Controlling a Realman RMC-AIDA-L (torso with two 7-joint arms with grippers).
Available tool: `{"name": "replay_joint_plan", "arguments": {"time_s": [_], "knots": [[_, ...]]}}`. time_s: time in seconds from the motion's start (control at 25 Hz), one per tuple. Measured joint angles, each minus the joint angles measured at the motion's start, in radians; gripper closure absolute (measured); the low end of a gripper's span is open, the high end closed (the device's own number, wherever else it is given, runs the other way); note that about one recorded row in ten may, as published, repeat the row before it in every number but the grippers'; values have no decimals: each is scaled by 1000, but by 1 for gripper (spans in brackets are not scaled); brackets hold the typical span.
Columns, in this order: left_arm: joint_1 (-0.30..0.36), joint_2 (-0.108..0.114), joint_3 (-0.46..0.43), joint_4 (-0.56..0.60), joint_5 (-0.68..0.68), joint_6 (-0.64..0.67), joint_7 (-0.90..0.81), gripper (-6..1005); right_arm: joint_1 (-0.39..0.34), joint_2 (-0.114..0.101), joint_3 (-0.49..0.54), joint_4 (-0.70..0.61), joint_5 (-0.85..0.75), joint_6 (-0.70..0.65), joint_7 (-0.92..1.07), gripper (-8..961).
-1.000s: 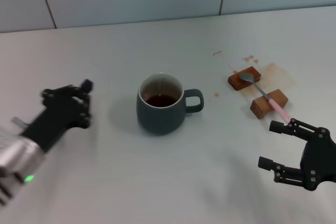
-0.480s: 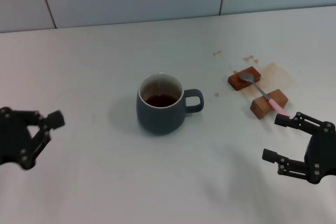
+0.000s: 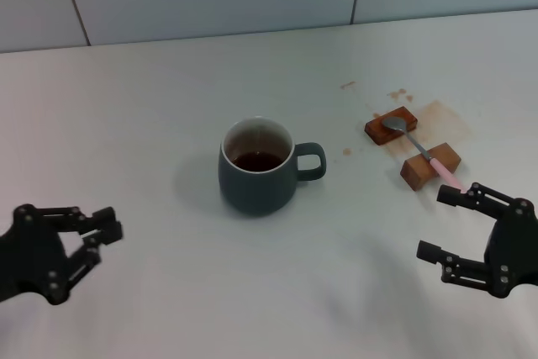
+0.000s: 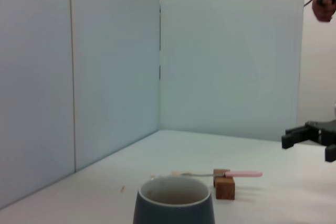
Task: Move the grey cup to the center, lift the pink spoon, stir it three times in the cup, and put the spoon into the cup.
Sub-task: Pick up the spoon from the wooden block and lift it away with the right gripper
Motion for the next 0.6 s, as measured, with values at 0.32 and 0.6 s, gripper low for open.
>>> {"name": "replay_joint_plan", "arguments": {"time_s": [0.32, 0.6], "knots": [[-1, -30, 2, 17, -1, -25, 10, 836, 3, 2, 0, 1, 0, 0, 0, 250], [0, -34, 3, 18, -3, -25, 8, 575, 5, 2, 0, 1, 0, -1, 0, 255]]}}
